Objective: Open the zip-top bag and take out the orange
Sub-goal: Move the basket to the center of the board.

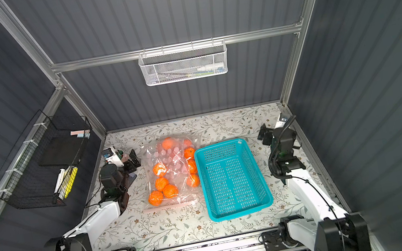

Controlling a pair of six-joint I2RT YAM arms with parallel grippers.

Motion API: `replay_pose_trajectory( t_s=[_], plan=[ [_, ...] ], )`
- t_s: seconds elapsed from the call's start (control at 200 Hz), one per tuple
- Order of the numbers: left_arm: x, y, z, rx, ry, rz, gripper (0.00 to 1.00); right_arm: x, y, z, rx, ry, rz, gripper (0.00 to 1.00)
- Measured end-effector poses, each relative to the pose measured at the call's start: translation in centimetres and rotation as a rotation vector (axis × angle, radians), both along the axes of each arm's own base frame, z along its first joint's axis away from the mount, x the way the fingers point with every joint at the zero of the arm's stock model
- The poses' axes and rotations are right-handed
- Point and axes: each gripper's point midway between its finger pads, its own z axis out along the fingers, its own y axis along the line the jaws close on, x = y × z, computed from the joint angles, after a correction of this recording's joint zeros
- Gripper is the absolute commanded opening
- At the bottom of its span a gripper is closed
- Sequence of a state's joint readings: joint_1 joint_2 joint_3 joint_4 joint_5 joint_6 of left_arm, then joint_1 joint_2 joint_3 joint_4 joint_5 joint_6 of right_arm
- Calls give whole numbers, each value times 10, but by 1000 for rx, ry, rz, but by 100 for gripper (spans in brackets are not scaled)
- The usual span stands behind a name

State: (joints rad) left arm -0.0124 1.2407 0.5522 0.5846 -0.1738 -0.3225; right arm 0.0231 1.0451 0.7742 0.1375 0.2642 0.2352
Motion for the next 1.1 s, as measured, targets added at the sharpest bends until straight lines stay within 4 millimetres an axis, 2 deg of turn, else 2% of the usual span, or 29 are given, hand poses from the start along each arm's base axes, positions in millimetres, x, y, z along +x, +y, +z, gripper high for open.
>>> replay_pose_trajectory(
  t_s=[0.055, 0.085, 0.125, 0.185, 0.3, 0.355, 0.44, 0.54, 0.625, 0.675, 0.735, 0.81, 0.92, 1.0, 1.1],
  plan=[
    [-3, -6, -1, -69, 31, -21, 99, -2, 13, 23, 53, -7, 68, 90],
    [-3, -11, 0, -103, 50, -42, 100, -4, 21, 24, 81, 13, 109, 88],
    [-1, -19, 5, -140, 71, -86, 99, -8, 32, 18, 121, 64, 164, 83],
    [3, -34, 21, -162, 86, -166, 99, -15, 50, -11, 184, 189, 244, 80],
    [7, -61, 60, -170, 100, -324, 99, -42, 85, -93, 274, 522, 347, 79],
    [3, -70, 69, -155, 116, -383, 99, -60, 96, -126, 286, 658, 369, 79],
    [-11, -77, 60, -130, 175, -435, 99, -85, 105, -161, 291, 812, 382, 78],
    [-31, -79, 38, -106, 252, -455, 99, -96, 101, -183, 279, 904, 349, 77],
    [-44, -79, 21, -98, 304, -460, 99, -96, 95, -196, 259, 946, 313, 66],
    [-48, -79, 14, -96, 330, -461, 99, -94, 93, -204, 249, 971, 302, 55],
    [-50, -79, 10, -92, 346, -463, 99, -92, 91, -214, 233, 1005, 294, 41],
    [-50, -78, 9, -82, 349, -466, 99, -85, 90, -223, 230, 1045, 271, 32],
    [-51, -77, 7, -72, 360, -461, 99, -65, 94, -219, 199, 1041, 292, 22],
    [-51, -76, 6, -65, 363, -457, 99, -50, 89, -218, 170, 1023, 275, 17],
    [-52, -75, 7, -57, 361, -455, 99, -35, 80, -213, 172, 997, 253, 15]
  ],
)
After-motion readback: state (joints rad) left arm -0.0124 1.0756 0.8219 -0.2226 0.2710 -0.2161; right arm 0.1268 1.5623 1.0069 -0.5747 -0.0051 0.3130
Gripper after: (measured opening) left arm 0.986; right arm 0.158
